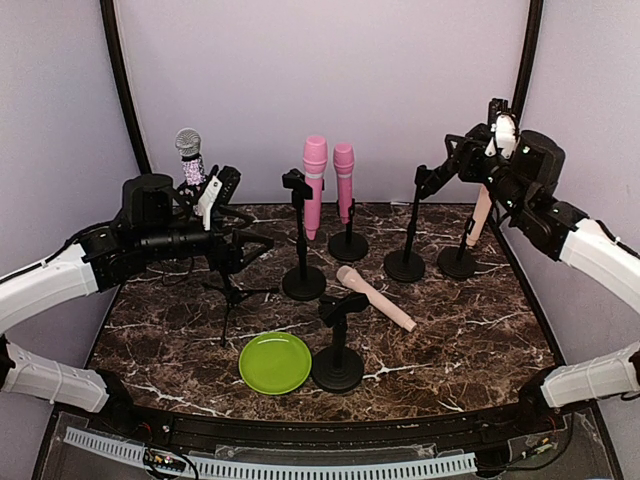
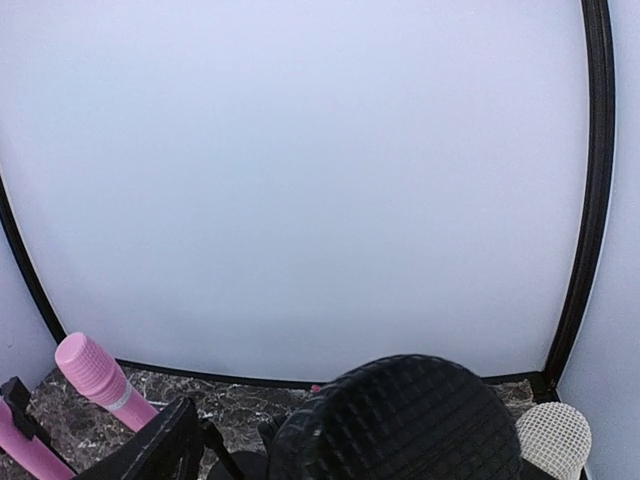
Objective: Remove the microphone from the stand
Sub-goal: Pick up the microphone stand with the microphone from the center of the board.
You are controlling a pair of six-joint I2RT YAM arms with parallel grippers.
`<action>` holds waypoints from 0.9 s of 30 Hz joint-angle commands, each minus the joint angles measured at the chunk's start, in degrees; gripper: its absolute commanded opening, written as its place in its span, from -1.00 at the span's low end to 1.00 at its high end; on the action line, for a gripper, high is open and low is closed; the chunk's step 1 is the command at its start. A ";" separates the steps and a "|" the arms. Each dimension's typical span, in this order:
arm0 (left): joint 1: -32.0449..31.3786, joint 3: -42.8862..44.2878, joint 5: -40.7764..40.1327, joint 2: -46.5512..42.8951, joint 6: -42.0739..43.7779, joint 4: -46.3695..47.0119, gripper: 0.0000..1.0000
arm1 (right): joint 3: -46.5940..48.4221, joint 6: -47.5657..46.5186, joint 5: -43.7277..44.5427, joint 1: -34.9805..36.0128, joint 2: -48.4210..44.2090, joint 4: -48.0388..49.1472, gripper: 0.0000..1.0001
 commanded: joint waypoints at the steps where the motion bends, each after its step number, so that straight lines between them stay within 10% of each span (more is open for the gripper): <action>1: 0.34 -1.12 0.46 -1.87 1.83 0.75 0.78 | -1.58 -1.79 -1.08 -0.28 0.72 9.26 0.39; 16: 0.28 -1.64 1.16 -2.49 1.53 1.16 0.78 | -3.54 -2.54 -4.26 -0.28 -1.97 16.15 -0.66; 27: -0.24 -4.62 12.53 -1.38 -4.00 11.99 0.76 | -4.58 0.36 -6.78 -0.29 -9.28 17.67 -1.00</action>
